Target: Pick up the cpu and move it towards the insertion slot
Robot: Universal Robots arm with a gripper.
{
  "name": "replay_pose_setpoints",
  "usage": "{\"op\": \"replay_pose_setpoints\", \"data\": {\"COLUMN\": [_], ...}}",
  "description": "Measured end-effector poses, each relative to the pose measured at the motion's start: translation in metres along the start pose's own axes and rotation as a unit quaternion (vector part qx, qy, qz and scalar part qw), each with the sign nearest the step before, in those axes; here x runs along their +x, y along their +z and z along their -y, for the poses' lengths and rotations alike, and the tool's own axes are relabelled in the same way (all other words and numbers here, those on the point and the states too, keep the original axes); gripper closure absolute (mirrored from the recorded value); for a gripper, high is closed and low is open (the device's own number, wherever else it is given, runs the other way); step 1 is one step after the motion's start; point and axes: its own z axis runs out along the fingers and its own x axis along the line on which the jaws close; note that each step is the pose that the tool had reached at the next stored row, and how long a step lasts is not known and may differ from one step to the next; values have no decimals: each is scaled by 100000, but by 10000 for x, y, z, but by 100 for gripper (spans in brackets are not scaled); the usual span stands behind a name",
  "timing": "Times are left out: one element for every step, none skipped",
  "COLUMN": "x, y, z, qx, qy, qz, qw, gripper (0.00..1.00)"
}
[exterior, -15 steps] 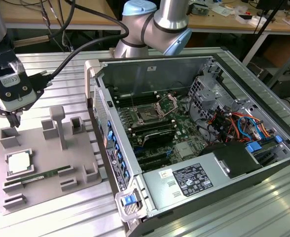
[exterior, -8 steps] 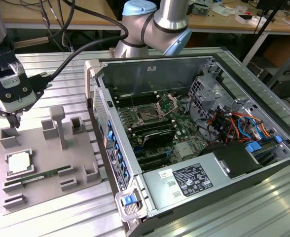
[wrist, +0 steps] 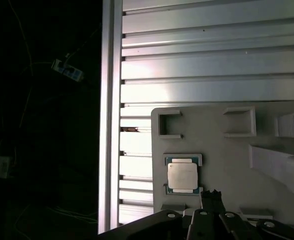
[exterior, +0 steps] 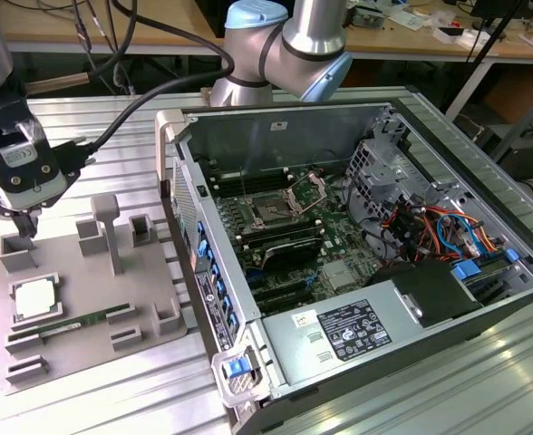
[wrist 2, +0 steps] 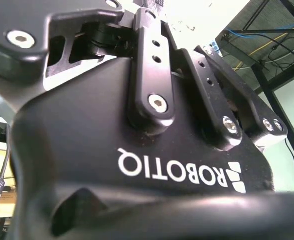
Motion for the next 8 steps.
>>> {"op": "replay_pose_setpoints", "data": {"x": [0,1,1,1,2,2,2,3], "y": [4,9,12,14,18,21,27,30], "z": [0,0,0,0,1,1,1,1], "qx": [2,-1,-1,0,1,3,-1,1], "qy": [0,0,-1,0,-1,-1,-1,1], "qz": [0,0,1,-1,0,-1,1,1], "qw": [100000,100000,100000,100000,100000,100000,100000,100000], "gripper": [89,89,89,89,89,89,89,89]}}
